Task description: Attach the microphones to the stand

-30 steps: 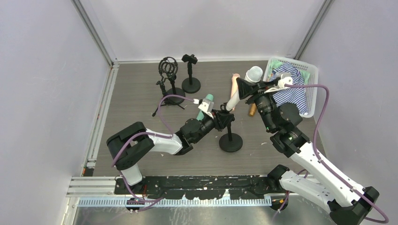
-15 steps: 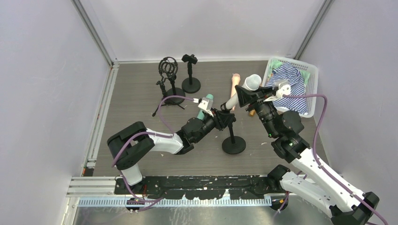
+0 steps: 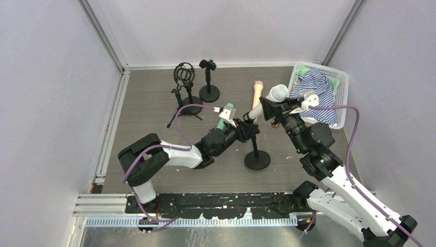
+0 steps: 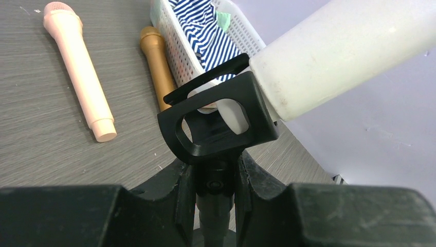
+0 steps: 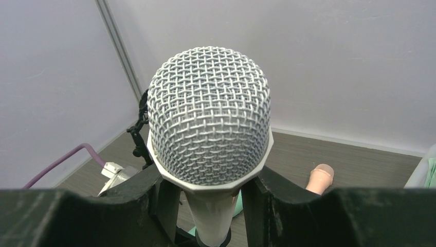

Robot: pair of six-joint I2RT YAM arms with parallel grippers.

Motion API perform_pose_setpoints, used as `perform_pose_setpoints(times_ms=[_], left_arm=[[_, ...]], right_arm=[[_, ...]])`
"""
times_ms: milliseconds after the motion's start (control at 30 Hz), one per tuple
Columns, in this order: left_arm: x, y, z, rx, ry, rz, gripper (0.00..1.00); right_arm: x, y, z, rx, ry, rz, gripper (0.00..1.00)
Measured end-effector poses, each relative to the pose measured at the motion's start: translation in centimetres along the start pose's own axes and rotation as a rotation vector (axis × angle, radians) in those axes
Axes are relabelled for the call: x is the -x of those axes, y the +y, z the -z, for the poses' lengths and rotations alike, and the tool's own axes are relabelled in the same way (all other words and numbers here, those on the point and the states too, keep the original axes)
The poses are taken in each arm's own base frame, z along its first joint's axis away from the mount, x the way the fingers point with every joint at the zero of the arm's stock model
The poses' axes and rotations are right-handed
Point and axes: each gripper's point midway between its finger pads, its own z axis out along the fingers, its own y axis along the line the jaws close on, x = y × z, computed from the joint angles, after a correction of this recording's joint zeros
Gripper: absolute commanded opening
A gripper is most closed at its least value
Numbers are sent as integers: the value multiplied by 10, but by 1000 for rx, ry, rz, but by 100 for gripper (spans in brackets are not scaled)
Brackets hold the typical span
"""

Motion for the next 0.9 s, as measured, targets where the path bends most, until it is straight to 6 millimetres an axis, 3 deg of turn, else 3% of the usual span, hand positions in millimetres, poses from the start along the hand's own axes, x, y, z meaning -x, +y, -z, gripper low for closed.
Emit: perform_pose_setpoints(times_ms=[533, 900], left_arm=[[-1, -3, -1, 11, -3, -31, 1], [0, 0, -3, 28, -11, -27, 1]], right_arm=[[-6, -12, -4, -75, -41, -55, 1], [-10, -14, 5, -58, -90, -67, 1]])
